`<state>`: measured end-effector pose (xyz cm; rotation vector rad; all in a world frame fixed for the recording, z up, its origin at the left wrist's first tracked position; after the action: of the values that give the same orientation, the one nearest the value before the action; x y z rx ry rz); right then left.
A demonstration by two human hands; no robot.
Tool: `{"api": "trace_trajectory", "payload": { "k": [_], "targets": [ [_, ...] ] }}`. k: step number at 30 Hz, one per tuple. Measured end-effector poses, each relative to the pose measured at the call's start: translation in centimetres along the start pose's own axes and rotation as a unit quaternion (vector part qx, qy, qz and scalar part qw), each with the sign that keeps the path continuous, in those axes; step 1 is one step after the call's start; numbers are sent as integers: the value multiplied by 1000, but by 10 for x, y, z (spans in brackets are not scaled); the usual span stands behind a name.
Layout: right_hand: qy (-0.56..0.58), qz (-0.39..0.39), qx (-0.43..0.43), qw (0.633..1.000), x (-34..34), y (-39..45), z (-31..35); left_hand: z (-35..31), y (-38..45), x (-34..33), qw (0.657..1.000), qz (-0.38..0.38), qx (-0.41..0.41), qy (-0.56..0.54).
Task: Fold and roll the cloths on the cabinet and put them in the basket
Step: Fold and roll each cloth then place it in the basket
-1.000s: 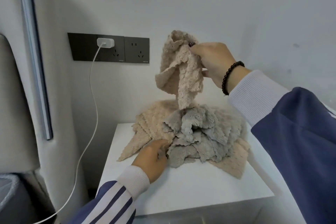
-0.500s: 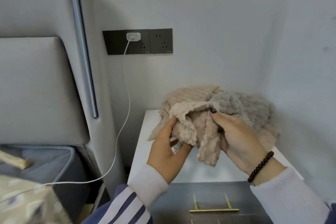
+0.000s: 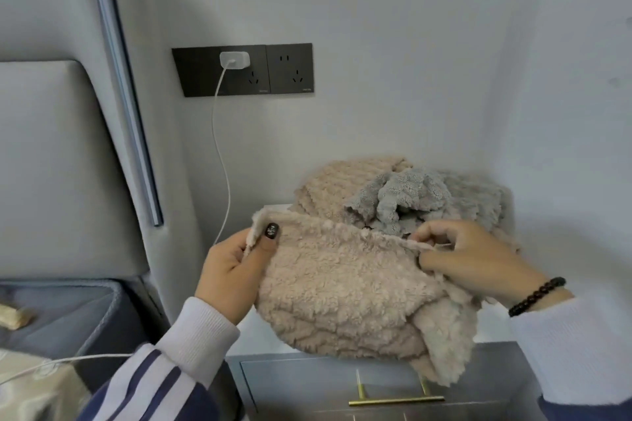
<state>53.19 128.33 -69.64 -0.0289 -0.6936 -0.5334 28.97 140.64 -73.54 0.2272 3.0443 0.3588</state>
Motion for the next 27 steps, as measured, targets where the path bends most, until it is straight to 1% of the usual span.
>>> {"api": "trace_trajectory", "payload": {
  "k": [4, 6, 7, 9, 13, 16, 19, 21, 24, 27],
  "targets": [
    [100, -9, -51, 994, 17, 7, -12, -5, 8, 11, 997, -6, 71, -12],
    [197, -5, -70, 978, 25, 9, -18, -12, 11, 19, 995, -3, 103, -13],
    [245, 6, -70, 967, 28, 9, -20, -15, 12, 23, 993, 3, 114, -5],
    [303, 34, -53, 951, 32, 9, -22, -21, 13, 31, 991, 17, 136, 5],
    [379, 49, -24, 924, 36, 2, -11, -38, 14, 33, 978, 80, 191, -24],
    [446, 7, -13, 895, 36, 3, 1, -38, 24, 25, 983, 69, 164, -46],
    [477, -60, -43, 876, 35, 7, 8, -35, 32, 20, 990, 54, 131, -21],
    [475, -76, -49, 875, 37, 5, 11, -37, 36, 22, 989, 84, 119, -10],
    [461, -88, -26, 883, 47, -1, 18, -44, 41, 33, 983, 153, 103, -4],
    [451, -98, -9, 887, 58, -3, 22, -52, 43, 40, 975, 206, 89, -9]
  ]
}}
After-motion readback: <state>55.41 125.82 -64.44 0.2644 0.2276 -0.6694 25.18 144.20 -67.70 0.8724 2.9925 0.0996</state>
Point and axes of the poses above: each hand's wrist, its own y-axis towards the middle knuckle, its own x-axis out of the back of the hand, z = x × y, the point moved 1 cm from there along y, towards the middle knuckle, and after that the axes turned 10 degrees about -z, right-handed, at the moved point
